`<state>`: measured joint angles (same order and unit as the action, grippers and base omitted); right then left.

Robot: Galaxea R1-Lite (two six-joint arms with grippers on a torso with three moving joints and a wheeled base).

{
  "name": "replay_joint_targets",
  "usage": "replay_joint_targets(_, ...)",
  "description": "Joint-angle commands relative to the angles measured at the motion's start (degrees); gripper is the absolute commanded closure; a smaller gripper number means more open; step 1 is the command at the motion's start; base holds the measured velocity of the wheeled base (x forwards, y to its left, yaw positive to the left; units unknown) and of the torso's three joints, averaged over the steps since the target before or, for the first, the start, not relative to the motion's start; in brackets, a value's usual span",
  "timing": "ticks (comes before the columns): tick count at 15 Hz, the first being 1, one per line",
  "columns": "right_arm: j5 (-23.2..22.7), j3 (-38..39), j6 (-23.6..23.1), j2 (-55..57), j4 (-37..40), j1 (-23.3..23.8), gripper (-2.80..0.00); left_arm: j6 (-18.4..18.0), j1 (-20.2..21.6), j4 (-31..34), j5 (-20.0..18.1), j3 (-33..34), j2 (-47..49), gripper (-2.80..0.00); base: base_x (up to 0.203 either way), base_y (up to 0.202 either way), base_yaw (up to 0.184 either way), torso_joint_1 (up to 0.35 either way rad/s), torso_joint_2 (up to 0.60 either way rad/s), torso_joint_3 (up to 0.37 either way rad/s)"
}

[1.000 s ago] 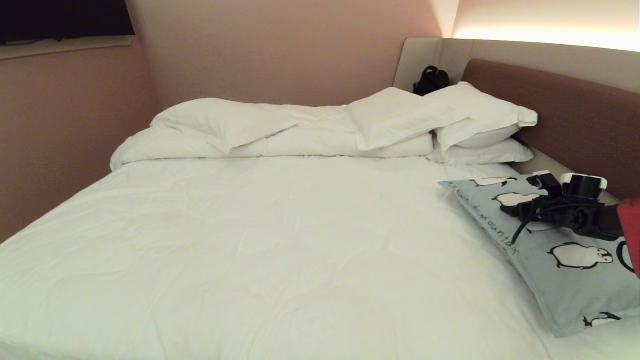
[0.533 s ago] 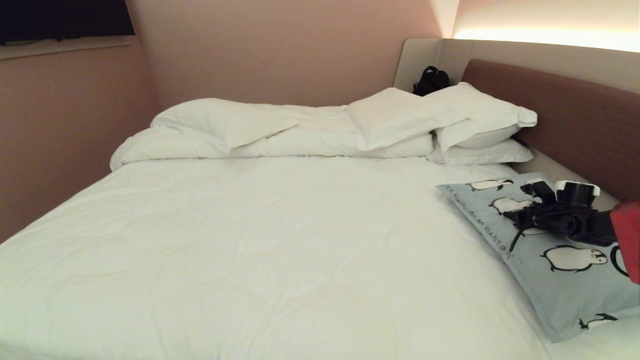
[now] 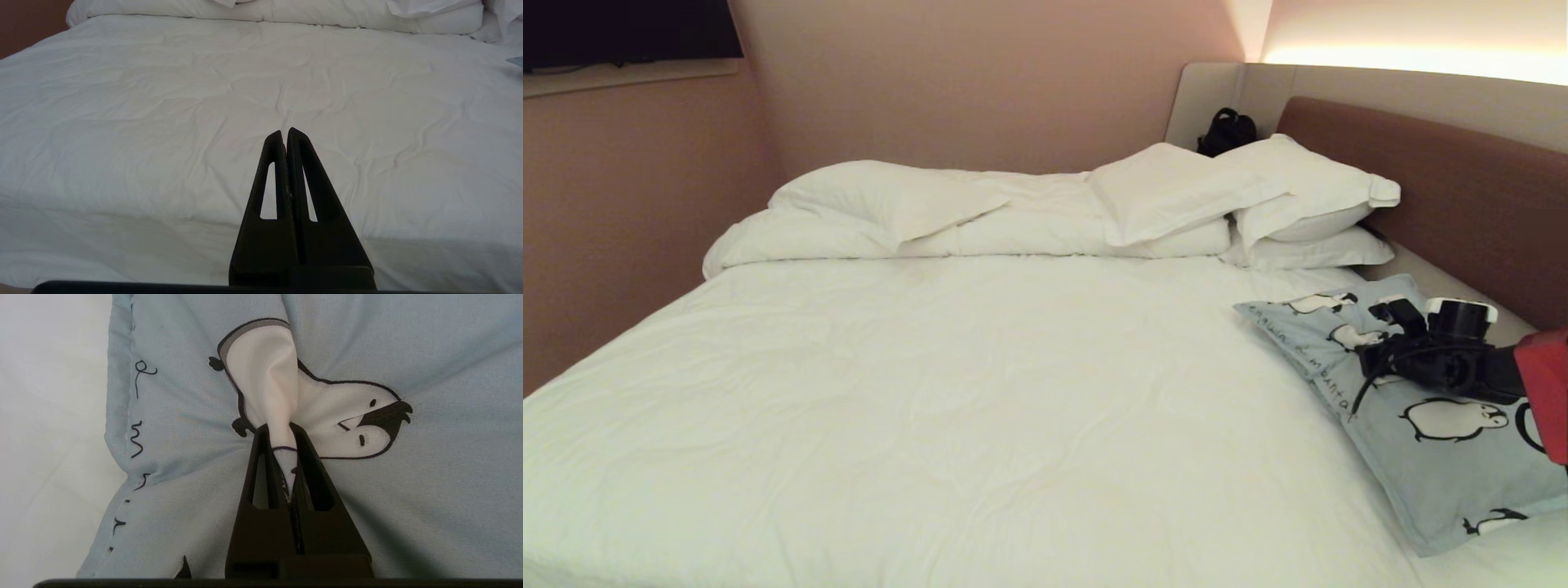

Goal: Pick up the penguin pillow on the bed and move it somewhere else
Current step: Pick up the pillow

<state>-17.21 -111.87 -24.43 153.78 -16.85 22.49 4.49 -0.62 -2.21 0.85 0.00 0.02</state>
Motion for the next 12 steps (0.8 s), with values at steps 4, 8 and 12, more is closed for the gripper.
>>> replay_joint_targets(4,-0.19,0.04,0.32,-4.61,-0.79,0.48,0.00,0.08,0.01,-0.08,0.03,0.00,-0.02,0.00,0.000,0.000,0.000,0.000,0.00,0.000)
replay_joint_targets(8,0.07,0.08,2.08,-7.28,-2.30,1.83,0.00,0.08,0.01,-0.08,0.03,0.00,-0.02,0.00,0.000,0.000,0.000,0.000,0.00,0.000)
replay_joint_targets(12,-0.01,0.08,2.89,-9.11,-2.40,3.79,0.00,0.00,0.01,0.01,0.03,0.00,-0.02,0.00,0.000,0.000,0.000,0.000,0.00,0.000)
